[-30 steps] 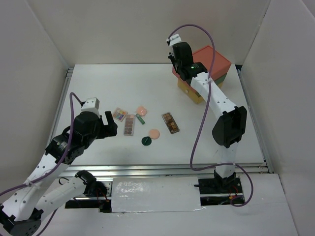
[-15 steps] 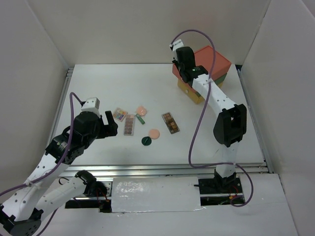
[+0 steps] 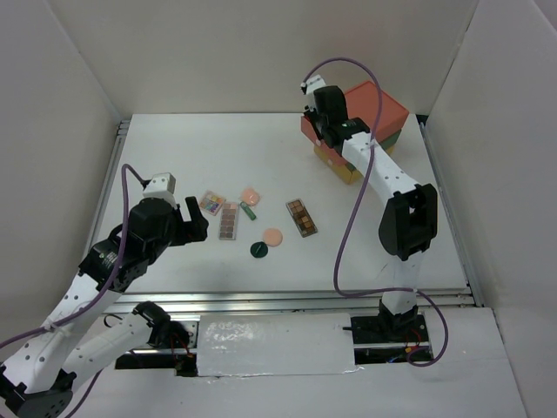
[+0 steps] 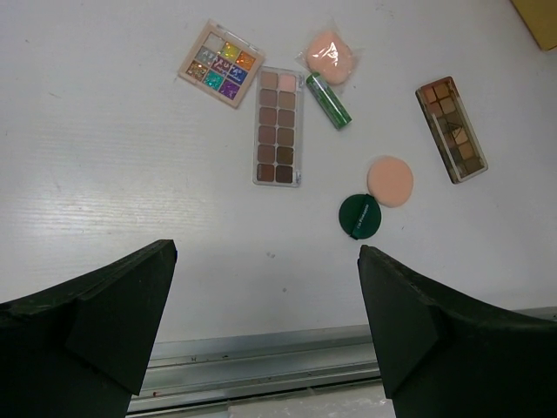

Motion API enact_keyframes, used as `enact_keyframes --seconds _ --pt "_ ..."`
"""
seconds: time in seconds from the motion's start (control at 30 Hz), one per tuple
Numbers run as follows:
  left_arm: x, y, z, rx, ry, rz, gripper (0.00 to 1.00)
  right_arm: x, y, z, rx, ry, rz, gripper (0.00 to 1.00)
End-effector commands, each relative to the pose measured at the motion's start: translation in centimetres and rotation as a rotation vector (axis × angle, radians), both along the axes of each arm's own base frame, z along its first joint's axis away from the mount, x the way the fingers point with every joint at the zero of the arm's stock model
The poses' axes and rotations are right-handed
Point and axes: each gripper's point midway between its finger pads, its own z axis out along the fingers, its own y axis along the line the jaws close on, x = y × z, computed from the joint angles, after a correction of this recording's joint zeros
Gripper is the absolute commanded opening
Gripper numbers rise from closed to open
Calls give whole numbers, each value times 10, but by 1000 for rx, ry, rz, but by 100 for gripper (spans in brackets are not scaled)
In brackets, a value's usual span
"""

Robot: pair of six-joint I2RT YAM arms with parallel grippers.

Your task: Organize the makeup

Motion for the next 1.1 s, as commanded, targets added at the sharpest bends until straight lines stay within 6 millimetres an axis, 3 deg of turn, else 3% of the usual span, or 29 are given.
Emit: enact_keyframes --seconds 0.0,0.07,0.1,0.17,0.23,0.27,0.33,0.37,0.43,0.47,0.5,0.57,0.6,0.63,0.67,0.7,0.73,0.83,0.87,0.9,1.07 --pt "3 -2 7 -10 -36 -16 99 -11 4 34 79 -33 12 33" --pt "3 -2 6 -10 -35 -17 99 -10 3 39 89 -42 0 38" --pt "3 -2 6 -9 -35 -16 99 -10 2 46 103 -58 -10 50" --pt "3 -2 6 -9 -35 -16 99 -9 -1 54 111 -73 -34 58" --pt "3 -1 7 -9 -36 -12 99 -11 0 72 141 -96 -38 59" --pt "3 -1 7 -8 -36 -11 99 -13 1 84 168 -111 -44 71" --pt "4 1 8 -7 -37 4 99 -17 0 106 205 -148 -59 78" --pt "4 2 6 -2 -33 14 99 -22 5 120 223 -172 -74 85" --pt "6 12 7 11 -31 71 99 -33 16 139 250 -192 -70 85" --pt "6 17 7 17 -28 103 99 -40 30 141 262 -183 -50 85" --pt "7 23 6 28 -23 139 100 -55 62 139 277 -161 5 85" --pt "5 44 7 43 -13 262 99 -80 99 116 336 -74 16 84" --pt "4 49 10 35 -17 300 99 -103 133 105 376 -24 76 84" --pt "2 56 10 39 -16 329 99 -117 151 69 429 62 63 82" --pt "1 60 12 34 -26 346 99 -129 167 52 453 110 93 80" --pt "0 61 12 32 -33 353 99 -153 199 33 488 189 195 78" --pt "-2 63 14 22 -47 356 99 -164 213 5 489 241 222 73" --pt "-1 59 16 6 -69 323 99 -185 243 -41 408 322 282 70" --pt "0 56 17 1 -72 313 99 -184 245 -49 388 332 270 70" --pt "0 55 16 2 -66 305 99 -183 249 -70 358 369 263 69" --pt "5 49 9 27 -23 277 99 -180 253 -110 314 431 244 63"
